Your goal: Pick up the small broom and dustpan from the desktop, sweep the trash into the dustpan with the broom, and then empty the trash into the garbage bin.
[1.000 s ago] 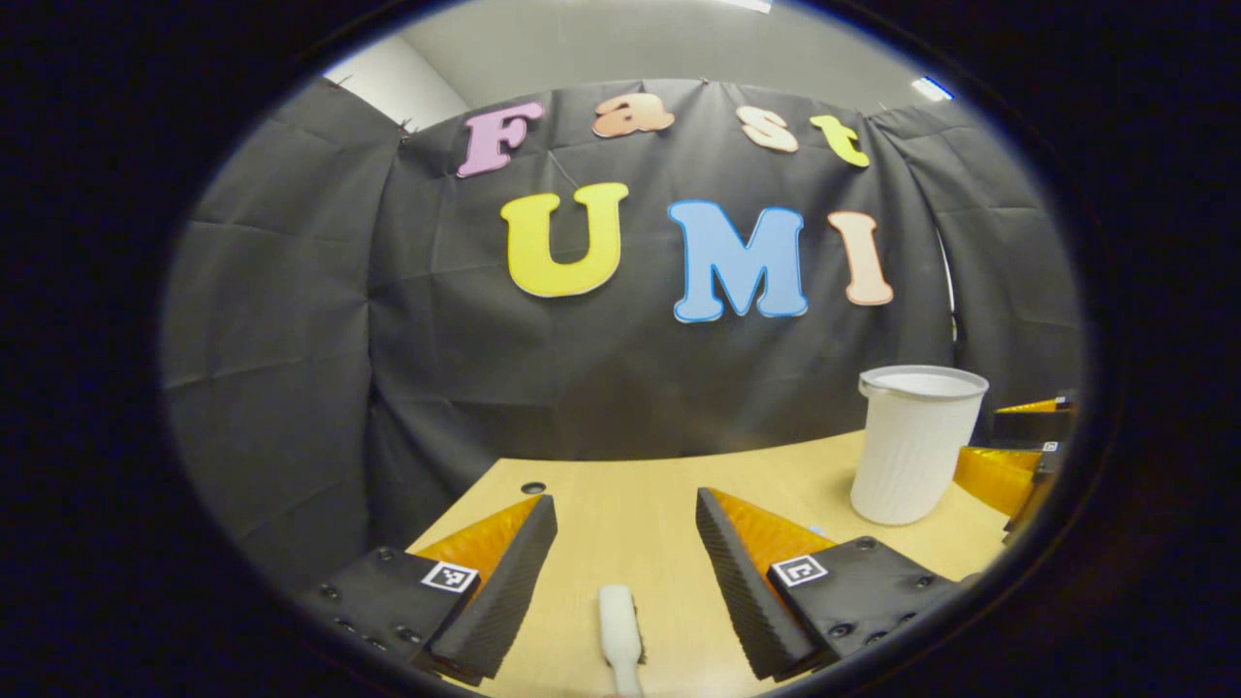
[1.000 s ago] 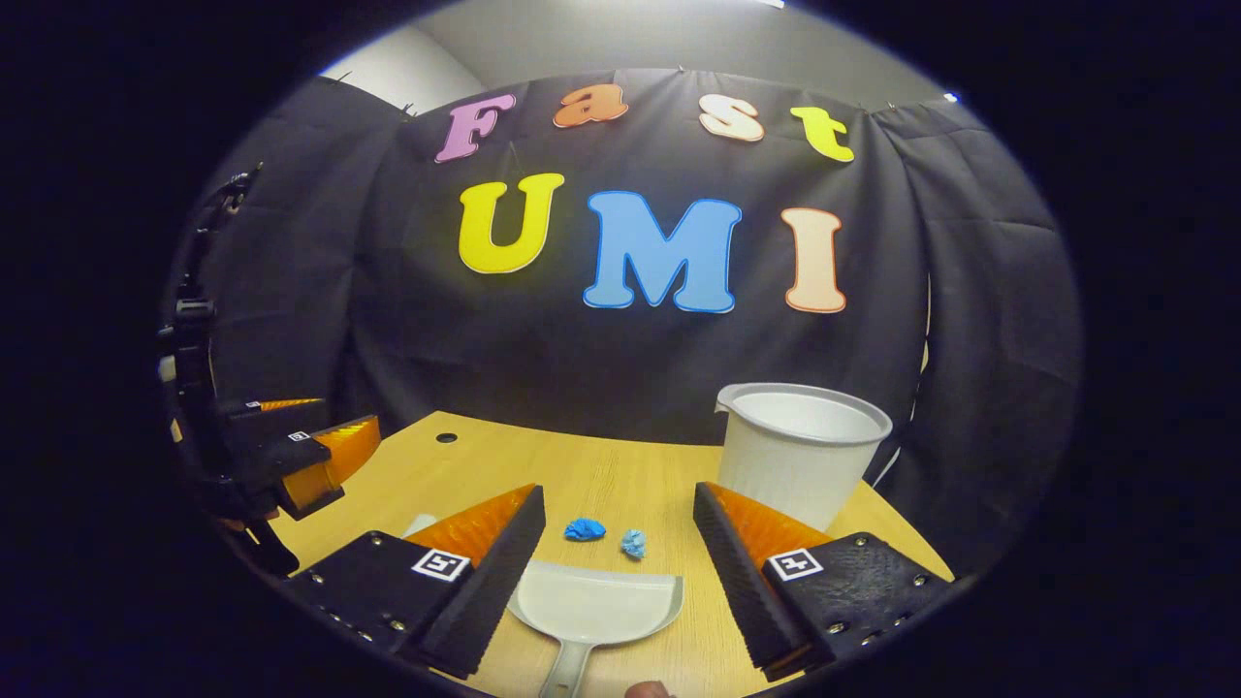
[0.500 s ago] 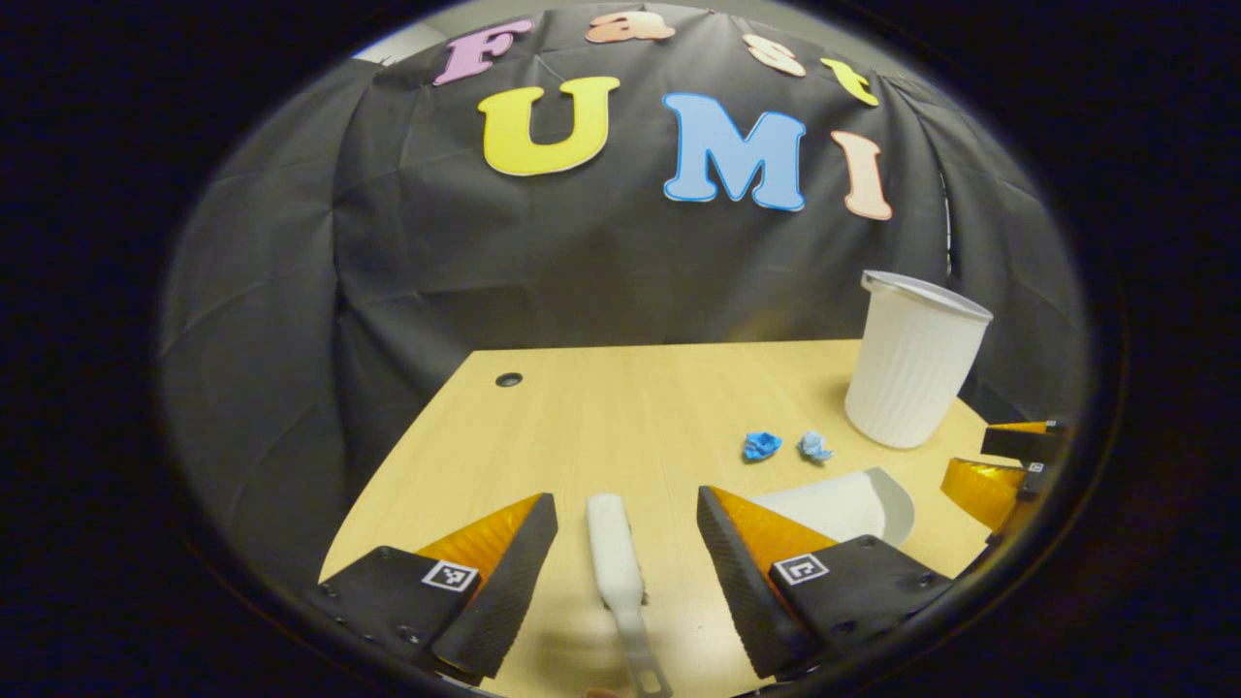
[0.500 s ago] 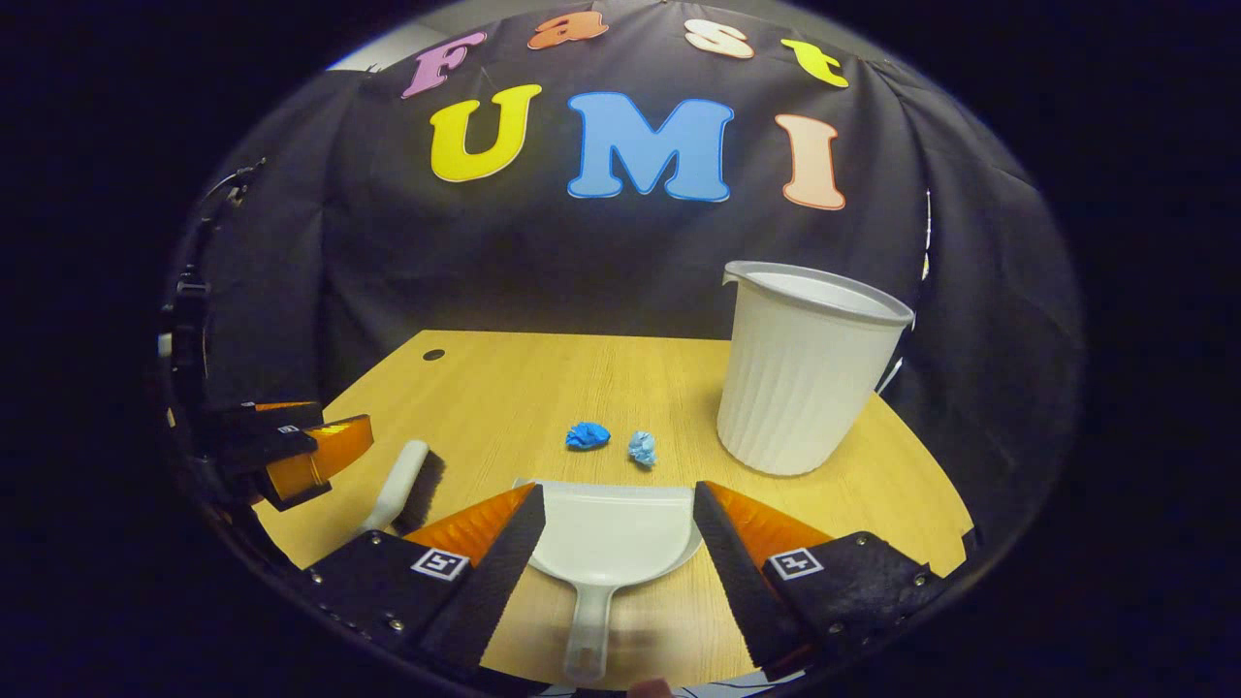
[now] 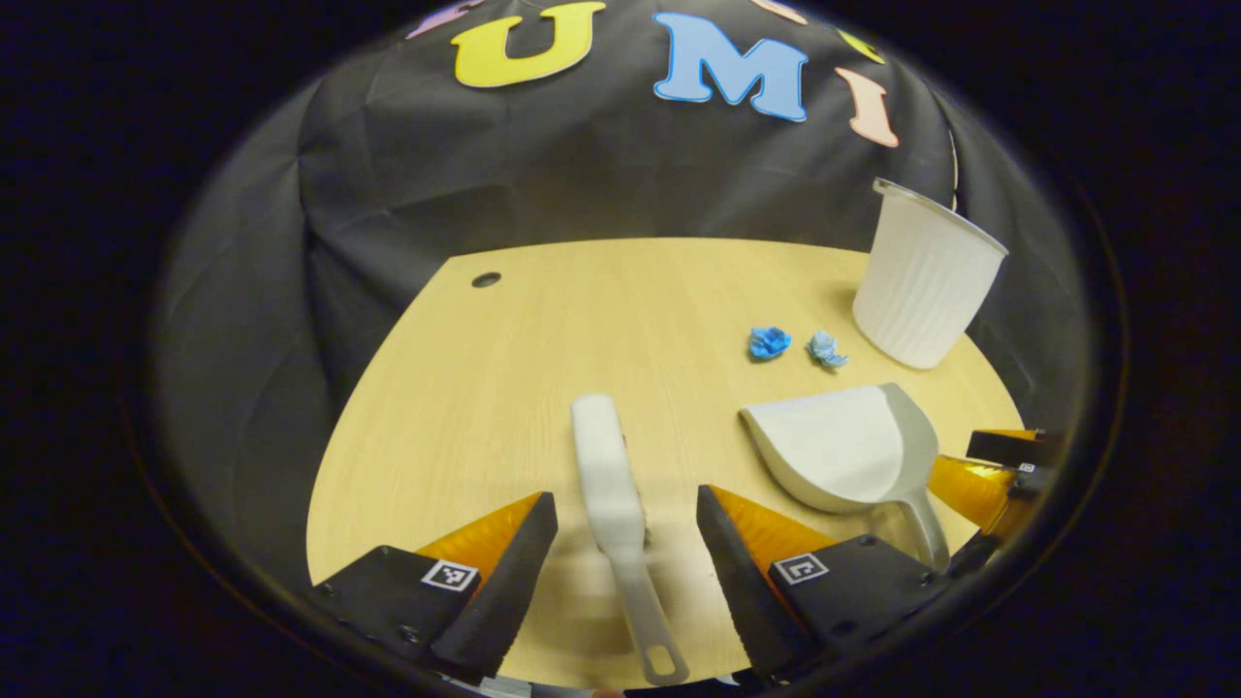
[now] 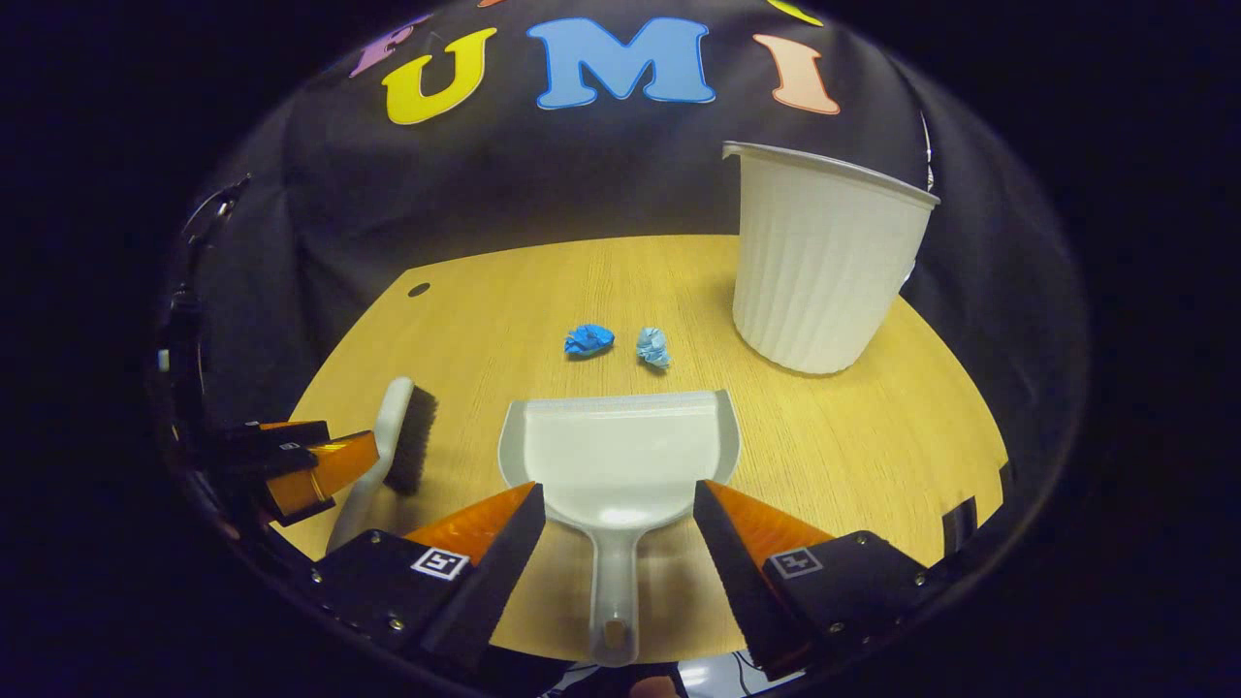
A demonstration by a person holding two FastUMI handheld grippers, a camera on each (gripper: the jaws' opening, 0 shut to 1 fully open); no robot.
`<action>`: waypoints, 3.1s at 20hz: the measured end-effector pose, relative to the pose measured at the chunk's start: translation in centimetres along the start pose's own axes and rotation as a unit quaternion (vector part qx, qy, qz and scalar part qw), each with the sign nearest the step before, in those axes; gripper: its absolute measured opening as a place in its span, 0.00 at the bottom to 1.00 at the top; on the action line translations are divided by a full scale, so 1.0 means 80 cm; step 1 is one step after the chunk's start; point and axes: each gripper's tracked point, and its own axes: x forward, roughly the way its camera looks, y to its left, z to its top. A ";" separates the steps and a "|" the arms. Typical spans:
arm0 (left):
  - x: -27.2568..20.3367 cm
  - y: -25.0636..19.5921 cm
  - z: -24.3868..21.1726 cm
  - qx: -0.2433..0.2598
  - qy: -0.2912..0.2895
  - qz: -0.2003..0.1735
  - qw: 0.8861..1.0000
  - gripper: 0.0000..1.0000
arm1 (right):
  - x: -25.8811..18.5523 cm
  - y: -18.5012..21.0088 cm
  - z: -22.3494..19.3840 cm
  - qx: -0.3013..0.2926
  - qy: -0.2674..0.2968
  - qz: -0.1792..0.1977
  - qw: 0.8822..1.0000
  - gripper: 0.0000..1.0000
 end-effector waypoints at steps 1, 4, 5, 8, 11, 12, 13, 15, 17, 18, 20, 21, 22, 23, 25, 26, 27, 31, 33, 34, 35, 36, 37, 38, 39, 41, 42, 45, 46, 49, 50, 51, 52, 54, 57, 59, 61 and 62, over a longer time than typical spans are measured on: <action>0.005 0.001 -0.007 -0.004 0.014 -0.002 1.000 0.95 | 0.003 -0.001 -0.004 -0.001 0.011 -0.002 1.000 0.96; 0.015 0.006 -0.028 -0.013 0.050 -0.002 0.999 0.98 | 0.009 0.000 -0.015 -0.001 0.038 0.001 0.999 0.96; 0.019 0.005 -0.035 -0.012 0.060 -0.002 0.998 0.95 | 0.010 0.000 -0.017 -0.003 0.048 0.001 0.999 0.96; 0.030 0.003 -0.050 -0.005 0.082 -0.001 0.997 0.95 | 0.012 -0.001 -0.033 -0.007 0.076 -0.003 0.997 0.96; 0.039 0.001 -0.061 -0.003 0.101 -0.002 0.995 0.95 | 0.016 0.002 -0.047 -0.016 0.107 -0.001 0.994 0.96; 0.044 0.001 -0.063 -0.003 0.106 -0.002 0.994 0.98 | 0.016 0.002 -0.052 -0.019 0.117 -0.001 0.993 0.96; 0.047 0.001 -0.064 -0.002 0.111 -0.001 0.994 0.95 | 0.017 0.003 -0.057 -0.024 0.129 -0.001 0.991 0.96; 0.054 0.004 -0.067 0.000 0.119 0.001 0.993 0.98 | 0.025 0.005 -0.068 -0.031 0.151 0.000 0.988 0.96; 0.063 0.005 -0.069 0.001 0.127 0.000 0.992 0.95 | 0.036 0.010 -0.073 -0.026 0.161 0.007 0.987 0.96; 0.066 0.005 -0.070 0.002 0.131 0.000 0.991 0.92 | 0.042 0.009 -0.075 -0.025 0.165 0.008 0.986 0.96; 0.074 0.009 -0.071 0.007 0.137 0.004 0.991 0.95 | 0.052 0.008 -0.080 -0.026 0.172 0.006 0.985 0.96; 0.076 0.011 -0.070 0.010 0.140 0.005 0.990 0.95 | 0.056 0.007 -0.080 -0.026 0.175 0.006 0.984 0.96; 0.079 0.011 -0.070 0.013 0.140 0.006 0.990 0.95 | 0.060 0.008 -0.081 -0.025 0.177 0.006 0.984 0.96; 0.082 0.013 -0.069 0.017 0.141 0.007 0.990 0.95 | 0.063 0.009 -0.081 -0.025 0.179 0.008 0.984 0.96; 0.086 0.014 -0.069 0.022 0.143 0.012 0.989 0.86 | 0.065 0.009 -0.081 -0.022 0.182 0.009 0.983 0.88; 0.086 0.014 -0.068 0.022 0.143 0.012 0.989 0.81 | 0.067 0.009 -0.083 -0.021 0.183 0.009 0.983 0.84; 0.089 0.014 -0.069 0.021 0.144 0.012 0.989 0.78 | 0.068 0.007 -0.083 -0.021 0.185 0.005 0.982 0.76; 0.094 0.011 -0.068 0.020 0.143 0.012 0.989 0.62 | 0.070 0.005 -0.087 -0.019 0.189 0.002 0.982 0.45; 0.094 0.011 -0.064 0.028 0.139 0.008 0.990 0.54 | 0.070 0.001 -0.090 -0.017 0.195 0.003 0.981 0.41; 0.095 0.011 -0.061 0.030 0.135 0.006 0.990 0.51 | 0.069 0.003 -0.089 -0.016 0.191 0.005 0.981 0.38; 0.096 0.010 -0.061 0.031 0.132 0.005 0.991 0.48 | 0.069 0.002 -0.089 -0.020 0.193 0.007 0.981 0.35; 0.098 0.010 -0.059 0.035 0.130 0.003 0.991 0.51 | 0.071 0.003 -0.088 -0.020 0.189 0.009 0.982 0.35; 0.100 0.011 -0.057 0.040 0.127 0.001 0.991 0.45 | 0.073 0.002 -0.088 -0.021 0.189 0.011 0.982 0.35; 0.103 0.011 -0.053 0.048 0.127 -0.002 0.991 0.48 | 0.074 0.000 -0.087 -0.023 0.187 0.012 0.982 0.35; 0.102 0.011 -0.051 0.048 0.125 -0.002 0.991 0.45 | 0.077 0.000 -0.088 -0.025 0.184 0.014 0.983 0.33; 0.108 0.010 -0.040 0.050 0.123 -0.009 0.991 0.42 | 0.074 -0.003 -0.084 -0.032 0.179 0.018 0.983 0.33; 0.112 0.008 -0.032 0.050 0.119 -0.012 0.992 0.43 | 0.073 -0.006 -0.083 -0.036 0.176 0.019 0.983 0.33; 0.124 0.000 -0.008 0.054 0.107 -0.025 0.992 0.45 | 0.074 -0.015 -0.080 -0.042 0.172 0.024 0.984 0.33; 0.129 -0.003 -0.001 0.061 0.106 -0.029 0.992 0.45 | 0.073 -0.019 -0.080 -0.046 0.173 0.026 0.984 0.33; 0.145 -0.013 0.021 0.076 0.103 -0.042 0.991 0.45 | 0.075 -0.030 -0.077 -0.055 0.175 0.032 0.983 0.33; 0.151 -0.017 0.029 0.082 0.101 -0.045 0.991 0.45 | 0.077 -0.034 -0.075 -0.056 0.174 0.034 0.983 0.33; 0.157 -0.022 0.037 0.090 0.097 -0.048 0.990 0.46 | 0.080 -0.038 -0.073 -0.059 0.176 0.035 0.982 0.33; 0.165 -0.025 0.047 0.102 0.093 -0.049 0.989 0.43 | 0.081 -0.043 -0.072 -0.060 0.175 0.036 0.982 0.32; 0.180 -0.033 0.064 0.126 0.086 -0.052 0.987 0.42 | 0.082 -0.049 -0.069 -0.062 0.176 0.040 0.982 0.33; 0.204 -0.052 0.087 0.154 0.077 -0.060 0.983 0.43 | 0.087 -0.059 -0.062 -0.071 0.177 0.045 0.981 0.32; 0.217 -0.065 0.098 0.169 0.076 -0.070 0.980 0.46 | 0.091 -0.065 -0.057 -0.076 0.178 0.050 0.980 0.33; 0.233 -0.080 0.102 0.184 0.079 -0.078 0.977 0.46 | 0.096 -0.071 -0.053 -0.088 0.180 0.057 0.978 0.33; 0.241 -0.086 0.105 0.192 0.081 -0.081 0.975 0.46 | 0.097 -0.074 -0.050 -0.093 0.181 0.061 0.977 0.33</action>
